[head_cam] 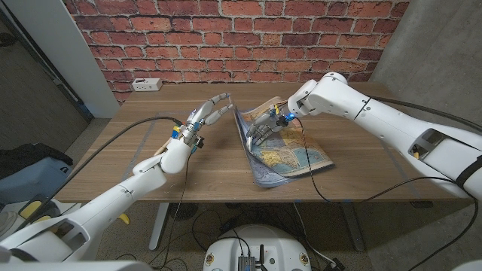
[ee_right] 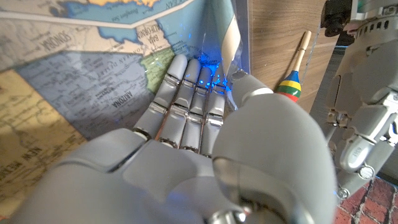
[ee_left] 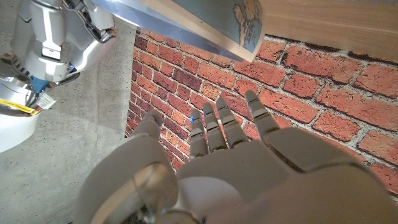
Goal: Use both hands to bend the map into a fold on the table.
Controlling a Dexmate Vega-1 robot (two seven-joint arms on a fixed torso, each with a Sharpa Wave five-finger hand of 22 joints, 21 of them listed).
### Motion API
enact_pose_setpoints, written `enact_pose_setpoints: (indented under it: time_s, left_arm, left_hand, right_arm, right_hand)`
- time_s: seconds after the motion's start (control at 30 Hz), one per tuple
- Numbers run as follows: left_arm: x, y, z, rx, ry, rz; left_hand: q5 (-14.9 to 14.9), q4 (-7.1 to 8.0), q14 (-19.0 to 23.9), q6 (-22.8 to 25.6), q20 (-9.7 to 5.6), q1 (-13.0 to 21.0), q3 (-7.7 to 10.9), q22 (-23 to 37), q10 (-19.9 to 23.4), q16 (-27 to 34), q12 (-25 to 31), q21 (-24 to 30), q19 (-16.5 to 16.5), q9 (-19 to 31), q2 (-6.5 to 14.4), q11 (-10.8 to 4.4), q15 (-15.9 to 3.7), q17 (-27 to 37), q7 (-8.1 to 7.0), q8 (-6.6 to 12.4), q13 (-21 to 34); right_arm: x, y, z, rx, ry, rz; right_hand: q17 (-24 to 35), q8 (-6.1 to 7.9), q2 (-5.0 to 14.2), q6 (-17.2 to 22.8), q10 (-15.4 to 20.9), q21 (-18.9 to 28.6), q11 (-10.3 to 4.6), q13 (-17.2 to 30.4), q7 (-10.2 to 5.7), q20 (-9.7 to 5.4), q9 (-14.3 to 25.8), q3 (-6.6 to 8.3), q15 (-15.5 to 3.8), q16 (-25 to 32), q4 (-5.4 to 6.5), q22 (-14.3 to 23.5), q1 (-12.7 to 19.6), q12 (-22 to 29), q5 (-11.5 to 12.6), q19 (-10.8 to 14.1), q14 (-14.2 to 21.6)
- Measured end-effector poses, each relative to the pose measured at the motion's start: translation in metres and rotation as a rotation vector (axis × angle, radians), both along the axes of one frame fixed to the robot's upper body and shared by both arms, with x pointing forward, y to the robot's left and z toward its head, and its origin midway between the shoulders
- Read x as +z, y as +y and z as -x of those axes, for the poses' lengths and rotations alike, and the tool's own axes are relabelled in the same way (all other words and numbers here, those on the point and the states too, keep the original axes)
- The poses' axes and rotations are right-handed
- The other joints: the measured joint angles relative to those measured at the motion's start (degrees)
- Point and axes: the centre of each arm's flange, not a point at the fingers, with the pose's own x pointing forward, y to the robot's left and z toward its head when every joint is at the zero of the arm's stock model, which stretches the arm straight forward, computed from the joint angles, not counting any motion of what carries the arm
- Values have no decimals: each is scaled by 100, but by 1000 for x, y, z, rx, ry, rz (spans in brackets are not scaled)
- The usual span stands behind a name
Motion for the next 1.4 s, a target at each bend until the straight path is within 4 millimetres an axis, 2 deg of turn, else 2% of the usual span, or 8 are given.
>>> enact_pose_setpoints:
  time_s: [0.37,0.6,0.77,1.0,1.03,1.07,1.23,1.4]
  left_arm:
    - [0,-3,-8,-23,71,-41]
    - [4,-3,-14,-29,130,-65]
    - [1,-3,-18,-22,175,-80]
    - [-9,2,-30,17,266,-105]
    - [6,-8,-19,-3,237,-138]
    - [8,-9,-18,-7,231,-142]
    - [5,-9,-23,29,298,-177]
    - [4,-10,-26,59,349,-210]
  left_hand:
    - [0,-59,-232,-69,-136,-47,109,-16,-144,-20,-21,-72,-134,-53,47,-50,-27,-28,-29,4,-73]
    - [0,145,-279,48,-189,-132,285,-16,-143,6,-20,-115,-227,-53,321,-50,-11,-28,86,83,-140]
    - [0,275,-295,217,-228,-285,263,-29,-107,6,-20,-137,-308,-79,227,-82,-27,-28,120,133,-186]
    - [0,305,-309,326,-279,-405,233,-46,-39,6,5,-199,-380,-79,108,-111,-42,-55,117,134,-220]
    - [0,305,-309,351,-279,-405,233,-46,-14,6,25,-199,-380,-79,108,-87,-42,-55,141,134,-228]
    - [0,314,-309,367,-279,-405,242,-46,6,6,25,-199,-380,-79,108,-96,-42,-55,157,134,-240]
    - [0,481,-221,605,-278,-540,361,-66,255,50,91,-199,-379,-79,243,-110,-43,-55,228,167,-288]
    - [0,658,-59,842,-238,-635,441,-81,424,91,128,-175,-254,-106,243,-59,-46,-55,346,213,-325]
  right_arm:
    - [-4,18,-5,30,-10,107]
    - [-8,28,-8,58,-21,157]
    - [-13,35,-10,65,-15,172]
    - [-21,44,-12,68,0,187]
    - [-17,47,-13,100,-36,221]
    - [-16,47,-13,102,-39,223]
    - [-21,55,-14,115,-38,244]
    - [-24,60,-14,126,-42,257]
  right_hand:
    - [-17,-18,-1,-9,1,0,0,-34,8,21,-40,-21,8,-43,12,-30,0,-34,-44,-41,-54]
    - [-16,4,-1,-10,2,30,-1,-45,9,20,-39,-21,0,-66,11,-30,0,-81,-44,-40,-61]
    - [-16,4,-1,-7,2,34,-1,-61,6,0,-46,-43,0,-67,-11,-30,1,-117,-85,-60,-61]
    - [-15,4,29,4,2,51,-1,-85,-5,-2,-75,-44,-21,-66,-12,-29,31,-138,-110,-62,-82]
    - [-15,4,30,4,3,51,-1,-86,-5,-20,-78,-44,-24,-66,-12,-29,31,-159,-111,-80,-85]
    - [-14,4,29,5,2,51,-1,-87,-5,-20,-79,-44,-24,-66,-12,-29,31,-160,-111,-80,-85]
    - [-13,1,29,5,3,72,-1,-108,-5,-20,-95,-60,7,-66,4,-29,31,-178,-151,-80,-116]
    - [-13,0,29,5,3,72,-1,-115,-5,-20,-116,-60,-11,-68,3,-29,31,-181,-153,-80,-134]
